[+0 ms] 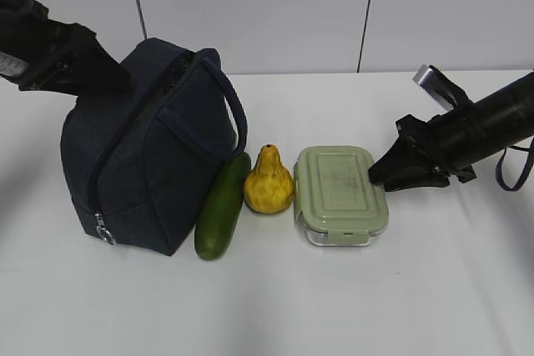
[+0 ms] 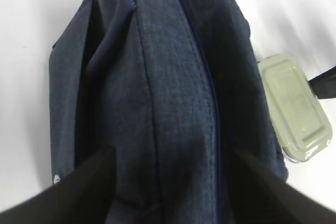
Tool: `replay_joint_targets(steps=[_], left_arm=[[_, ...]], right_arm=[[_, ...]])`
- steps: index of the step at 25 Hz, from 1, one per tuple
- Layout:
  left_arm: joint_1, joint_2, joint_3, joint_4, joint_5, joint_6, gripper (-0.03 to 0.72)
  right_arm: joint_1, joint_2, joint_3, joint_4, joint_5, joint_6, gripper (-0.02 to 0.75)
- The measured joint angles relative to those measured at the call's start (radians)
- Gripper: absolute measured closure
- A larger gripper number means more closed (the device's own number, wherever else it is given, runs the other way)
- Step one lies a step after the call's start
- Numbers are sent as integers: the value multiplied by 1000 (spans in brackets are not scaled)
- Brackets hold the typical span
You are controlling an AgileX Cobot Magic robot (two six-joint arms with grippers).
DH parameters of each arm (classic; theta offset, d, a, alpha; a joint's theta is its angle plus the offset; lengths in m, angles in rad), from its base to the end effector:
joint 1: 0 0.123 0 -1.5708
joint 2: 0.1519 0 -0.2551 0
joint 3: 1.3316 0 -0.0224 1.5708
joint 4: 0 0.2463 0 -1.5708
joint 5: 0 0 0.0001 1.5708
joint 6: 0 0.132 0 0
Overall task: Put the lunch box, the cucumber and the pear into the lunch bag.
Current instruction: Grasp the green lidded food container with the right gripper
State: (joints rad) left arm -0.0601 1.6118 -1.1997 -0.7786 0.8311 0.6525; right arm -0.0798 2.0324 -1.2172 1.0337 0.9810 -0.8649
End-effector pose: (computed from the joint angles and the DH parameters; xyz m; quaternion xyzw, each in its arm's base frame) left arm 0.3468 -0.0895 0.2218 0.1353 0.9157 -0.2572 0.2777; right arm 0.3694 0.0651 0.0937 -0.0523 0.9171 0.3752 0.1244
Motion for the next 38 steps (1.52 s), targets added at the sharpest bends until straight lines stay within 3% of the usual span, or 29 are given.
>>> replay_joint_targets(steps=[2, 6, 10, 27, 31, 33, 38], left_arm=[[0, 0, 0, 4, 0, 0, 285], [0, 0, -18, 21, 3, 0, 285], [0, 0, -48, 23, 15, 0, 284], [0, -1, -70, 27, 32, -3, 284], [0, -1, -70, 27, 32, -3, 285], [0, -1, -70, 27, 32, -3, 285], [0, -1, -70, 27, 32, -3, 285]], right_arm=[[0, 0, -3, 0, 20, -11, 395], [0, 0, -6, -58, 41, -17, 238], [0, 0, -6, -84, 58, -22, 211], [0, 81, -24, 30, 76, -72, 209], [0, 83, -24, 35, 78, -86, 239], [0, 83, -24, 40, 80, -94, 312], [0, 83, -27, 44, 86, -99, 370]])
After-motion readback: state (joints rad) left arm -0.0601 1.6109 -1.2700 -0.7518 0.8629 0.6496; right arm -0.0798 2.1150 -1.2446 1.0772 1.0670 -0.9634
